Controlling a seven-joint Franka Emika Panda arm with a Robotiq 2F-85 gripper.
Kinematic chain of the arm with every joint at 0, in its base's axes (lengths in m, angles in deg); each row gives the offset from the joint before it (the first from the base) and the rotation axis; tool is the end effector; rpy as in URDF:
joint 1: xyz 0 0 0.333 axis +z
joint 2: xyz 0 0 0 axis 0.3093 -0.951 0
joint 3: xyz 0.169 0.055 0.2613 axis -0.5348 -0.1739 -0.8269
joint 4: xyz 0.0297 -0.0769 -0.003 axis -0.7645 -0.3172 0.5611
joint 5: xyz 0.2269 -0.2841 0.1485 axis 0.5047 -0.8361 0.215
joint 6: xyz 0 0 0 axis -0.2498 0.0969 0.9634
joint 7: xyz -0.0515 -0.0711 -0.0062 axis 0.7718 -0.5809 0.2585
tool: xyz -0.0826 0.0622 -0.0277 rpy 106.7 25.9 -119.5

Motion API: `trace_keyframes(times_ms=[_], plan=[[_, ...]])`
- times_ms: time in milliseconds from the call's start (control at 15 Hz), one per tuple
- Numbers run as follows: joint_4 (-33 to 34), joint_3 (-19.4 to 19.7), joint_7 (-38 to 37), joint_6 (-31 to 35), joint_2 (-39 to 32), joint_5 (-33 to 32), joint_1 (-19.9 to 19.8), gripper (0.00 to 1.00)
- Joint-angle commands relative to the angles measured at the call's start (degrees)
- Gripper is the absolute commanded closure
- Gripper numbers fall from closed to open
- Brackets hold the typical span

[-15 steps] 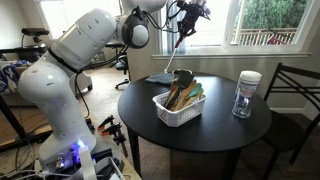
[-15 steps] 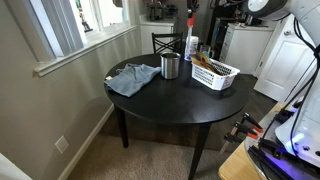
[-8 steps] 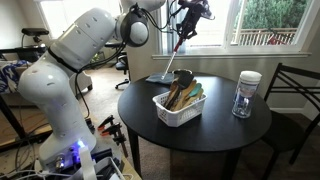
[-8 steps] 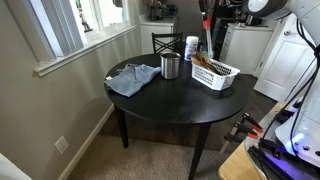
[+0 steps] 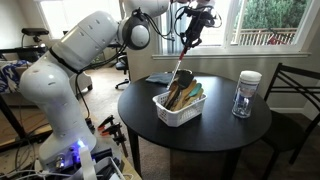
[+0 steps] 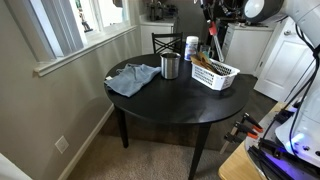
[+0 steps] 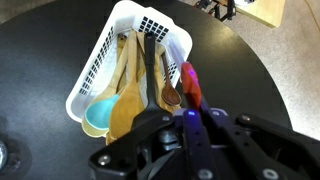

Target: Remove the spatula from the cutlery holder and place it in the white basket

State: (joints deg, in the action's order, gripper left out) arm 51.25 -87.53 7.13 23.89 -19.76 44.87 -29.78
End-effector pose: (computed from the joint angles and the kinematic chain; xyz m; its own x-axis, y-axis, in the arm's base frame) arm 0.6639 -0.1337 0.4938 0.8355 0.3452 -0.4275 0.2557 -0.9329 -0.2535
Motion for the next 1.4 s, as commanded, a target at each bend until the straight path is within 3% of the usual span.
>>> trace_keyframes(times_ms=[0,1000,1067,1333], plan=[[-1.5,0.3,2.6,1.5,-1.4,-1.4,0.4,0.99],[-0.3,0.5,2.5,1.7,-9.0,-1.7,0.7,0.99],[-0.2,0.5,2.2,1.9,-9.0,-1.7,0.8,0.74],[-0.4,0.6,2.2,2.2,-8.9,-1.8,1.0,0.53]])
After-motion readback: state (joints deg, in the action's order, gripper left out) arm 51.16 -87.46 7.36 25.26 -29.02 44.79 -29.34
